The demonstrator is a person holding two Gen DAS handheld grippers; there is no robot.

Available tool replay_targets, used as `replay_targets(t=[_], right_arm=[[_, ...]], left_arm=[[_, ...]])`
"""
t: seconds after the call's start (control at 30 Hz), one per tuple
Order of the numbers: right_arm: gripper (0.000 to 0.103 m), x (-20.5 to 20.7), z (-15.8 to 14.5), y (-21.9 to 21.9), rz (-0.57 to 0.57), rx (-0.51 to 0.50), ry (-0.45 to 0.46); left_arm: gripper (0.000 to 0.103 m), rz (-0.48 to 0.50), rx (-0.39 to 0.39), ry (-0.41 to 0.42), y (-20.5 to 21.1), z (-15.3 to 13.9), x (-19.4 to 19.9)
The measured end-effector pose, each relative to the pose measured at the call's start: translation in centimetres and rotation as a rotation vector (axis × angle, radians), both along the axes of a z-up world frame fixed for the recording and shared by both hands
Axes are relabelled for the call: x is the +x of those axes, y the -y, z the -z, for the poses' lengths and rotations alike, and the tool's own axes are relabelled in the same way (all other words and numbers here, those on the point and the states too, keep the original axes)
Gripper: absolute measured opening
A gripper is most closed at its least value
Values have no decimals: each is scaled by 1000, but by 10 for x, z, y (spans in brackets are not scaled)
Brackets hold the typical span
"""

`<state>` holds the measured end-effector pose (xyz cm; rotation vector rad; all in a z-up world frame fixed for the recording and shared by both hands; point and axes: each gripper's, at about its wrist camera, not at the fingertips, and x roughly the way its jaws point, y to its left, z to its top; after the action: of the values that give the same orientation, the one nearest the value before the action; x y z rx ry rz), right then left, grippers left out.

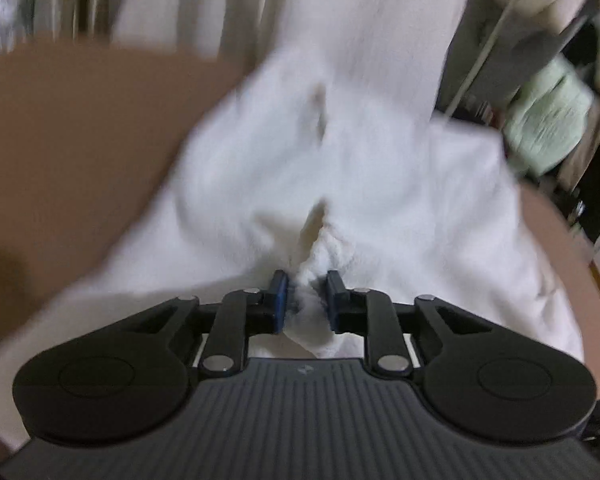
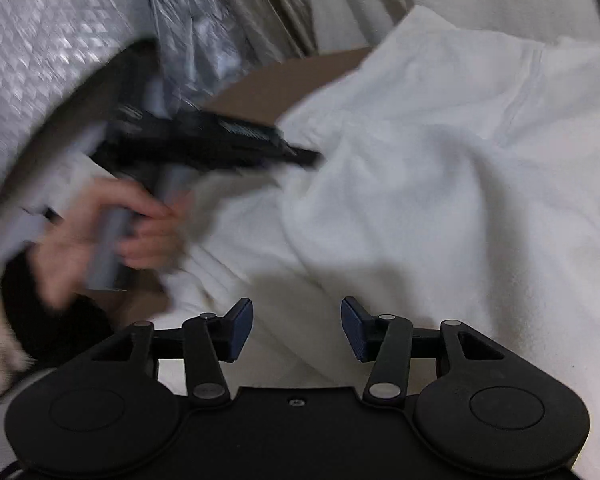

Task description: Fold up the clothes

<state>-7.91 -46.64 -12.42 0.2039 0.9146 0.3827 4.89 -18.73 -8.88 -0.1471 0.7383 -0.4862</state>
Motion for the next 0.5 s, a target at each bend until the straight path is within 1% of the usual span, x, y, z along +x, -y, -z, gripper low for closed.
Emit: replay_targets(t=[0.03, 0.07, 0.1, 0.13, 0.2, 0.27, 0.3, 0.37, 0.4, 0.43, 0.47, 0.5], right_arm=[[55, -5, 6, -3, 36, -59, -11], [54, -12, 8, -2, 57, -69, 5], [54, -21, 9, 1, 76, -73, 24], [54, -29, 9, 3, 95, -76, 44], [54, -42, 7, 13, 173, -81, 35], [54, -57, 4, 27, 231, -71, 16], [54, -65, 3, 33, 254, -81, -4], [56, -81, 6, 45, 280, -100, -36], [57, -88, 6, 49, 293, -112, -48], [61, -98, 6, 54, 318, -140, -52], [64, -104, 7, 56, 346, -174, -47], [65, -112, 8, 61, 383, -214, -44]], left_arm=[[15, -6, -4, 18, -1, -2, -4], [11, -11, -7, 36, -1, -4, -7], [4, -17, -11, 54, -2, -6, -11], [0, -23, -14, 72, -3, -8, -15], [0, -37, -13, 92, -4, -9, -20], [0, -76, 58, -15, -6, 17, -9], [0, -89, 77, -73, -7, 30, -3], [1, -72, -1, -215, -15, 55, 7], [1, -69, -28, -237, -17, 60, 9], [2, -66, -49, -252, -19, 64, 11], [5, -65, -51, -233, -19, 62, 13], [8, -65, -61, -205, -21, 58, 14]])
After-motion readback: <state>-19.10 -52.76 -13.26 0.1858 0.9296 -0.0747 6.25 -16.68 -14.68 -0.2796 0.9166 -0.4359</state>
